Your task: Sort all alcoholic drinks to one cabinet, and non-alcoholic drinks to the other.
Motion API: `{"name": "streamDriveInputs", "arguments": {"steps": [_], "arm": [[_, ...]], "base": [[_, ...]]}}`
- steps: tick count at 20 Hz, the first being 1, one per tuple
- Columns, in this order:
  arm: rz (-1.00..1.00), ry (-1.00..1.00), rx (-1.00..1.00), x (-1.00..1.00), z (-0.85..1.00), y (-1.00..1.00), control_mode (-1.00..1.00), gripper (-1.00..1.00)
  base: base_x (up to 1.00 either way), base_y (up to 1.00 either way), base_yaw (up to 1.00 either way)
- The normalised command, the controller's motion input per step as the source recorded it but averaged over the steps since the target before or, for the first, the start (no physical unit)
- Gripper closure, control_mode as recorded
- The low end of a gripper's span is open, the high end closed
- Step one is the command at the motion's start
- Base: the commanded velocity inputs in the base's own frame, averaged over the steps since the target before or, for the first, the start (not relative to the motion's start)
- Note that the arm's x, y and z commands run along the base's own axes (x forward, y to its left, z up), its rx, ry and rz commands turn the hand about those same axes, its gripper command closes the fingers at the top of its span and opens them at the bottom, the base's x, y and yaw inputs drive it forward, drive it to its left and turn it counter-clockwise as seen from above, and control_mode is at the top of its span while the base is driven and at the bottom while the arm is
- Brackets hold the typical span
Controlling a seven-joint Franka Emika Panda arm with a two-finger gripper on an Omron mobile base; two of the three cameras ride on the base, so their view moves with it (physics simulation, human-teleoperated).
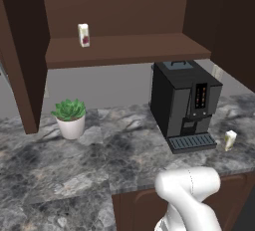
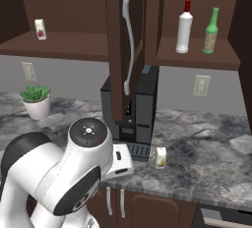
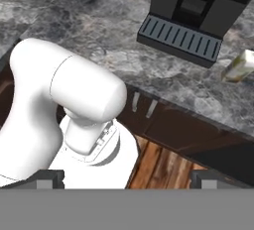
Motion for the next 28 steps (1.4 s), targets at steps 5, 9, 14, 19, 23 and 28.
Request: {"name": "streamDriveInputs", "arguments": {"steps": [5,9,14,19,23,28], "arm": [[-0.01,-0.02,0.00,0.23,0.00,-0.21,-1.00,-1.00],[-0.02,-0.09,0.01,0.23,0.00,-0.19,-1.00,-1.00],[-0.05,-0.14,0.00,0.11,0.00,-0.27,-1.00,-1.00],[-0.06,-0.13,0.00,0.04,0.00,-0.26,-1.00,-1.00],[-0.03,-0.05,0.00,0.05,0.00,-0.13,-1.00,-1.00],[-0.01,0.00,0.00,0.05,-0.01,-0.10,-1.00,-1.00]], "base": [[0.00,0.00,0.00],[0.00,0.00,0.00],[0.00,0.00,0.00],[0.00,0.00,0.00],[0.00,0.00,0.00],[0.00,0.00,0.00]]}}
